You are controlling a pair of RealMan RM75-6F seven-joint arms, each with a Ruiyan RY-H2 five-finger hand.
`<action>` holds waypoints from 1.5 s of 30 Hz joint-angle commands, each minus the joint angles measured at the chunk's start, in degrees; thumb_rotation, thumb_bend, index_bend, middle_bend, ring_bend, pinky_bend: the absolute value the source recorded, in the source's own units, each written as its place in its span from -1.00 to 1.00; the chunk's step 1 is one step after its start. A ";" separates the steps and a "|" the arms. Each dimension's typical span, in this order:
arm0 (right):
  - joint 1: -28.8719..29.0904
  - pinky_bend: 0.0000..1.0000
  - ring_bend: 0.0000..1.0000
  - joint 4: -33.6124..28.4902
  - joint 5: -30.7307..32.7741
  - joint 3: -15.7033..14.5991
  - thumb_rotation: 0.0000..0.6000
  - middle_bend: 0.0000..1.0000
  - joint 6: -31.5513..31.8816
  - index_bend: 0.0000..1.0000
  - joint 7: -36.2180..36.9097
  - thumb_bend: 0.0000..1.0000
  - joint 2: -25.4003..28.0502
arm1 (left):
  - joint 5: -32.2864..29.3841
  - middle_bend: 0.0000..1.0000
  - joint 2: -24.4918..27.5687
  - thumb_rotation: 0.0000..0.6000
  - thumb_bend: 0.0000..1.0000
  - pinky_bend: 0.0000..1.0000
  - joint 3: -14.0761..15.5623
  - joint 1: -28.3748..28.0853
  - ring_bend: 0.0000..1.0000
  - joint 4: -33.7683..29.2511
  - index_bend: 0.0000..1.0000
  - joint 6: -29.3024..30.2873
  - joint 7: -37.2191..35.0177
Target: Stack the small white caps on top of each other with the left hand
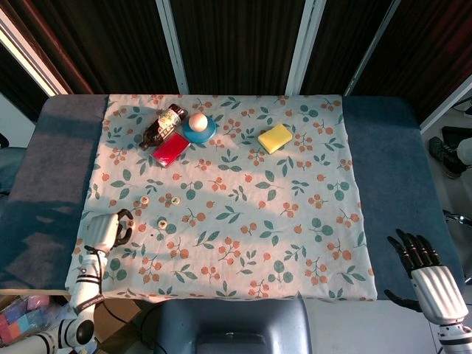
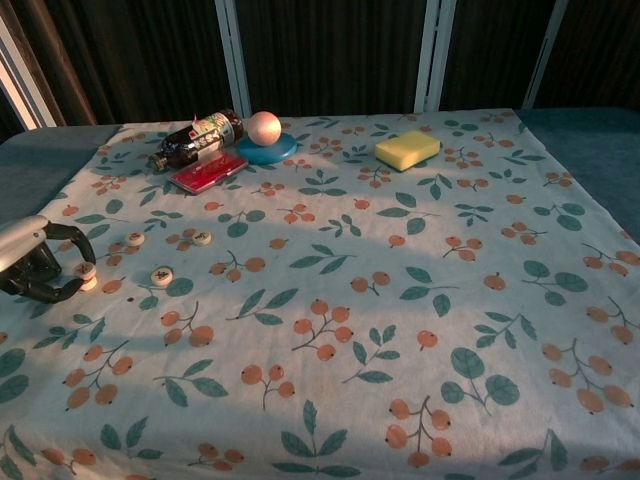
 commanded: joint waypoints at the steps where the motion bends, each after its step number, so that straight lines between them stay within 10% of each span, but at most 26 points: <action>1: -0.01 -1.00 -1.00 -0.04 0.05 0.03 1.00 -1.00 0.02 -1.00 -0.01 -0.65 0.00 | -0.07 1.00 0.23 1.00 -0.14 1.00 0.19 0.01 1.00 -0.19 -0.08 -0.12 0.19; 25: -0.14 -1.00 -1.00 0.01 -0.51 -0.09 1.00 -1.00 0.51 -1.00 0.05 -0.65 -0.11 | 2.99 1.00 2.27 1.00 -0.14 1.00 1.95 0.60 1.00 -6.26 -0.34 2.91 -0.09; 45: -0.20 -1.00 -1.00 0.33 -0.55 -0.12 1.00 -1.00 0.90 -1.00 1.58 -0.65 0.52 | -2.44 1.00 -6.60 1.00 -0.14 1.00 -0.20 -4.01 1.00 -7.43 -0.30 2.59 13.90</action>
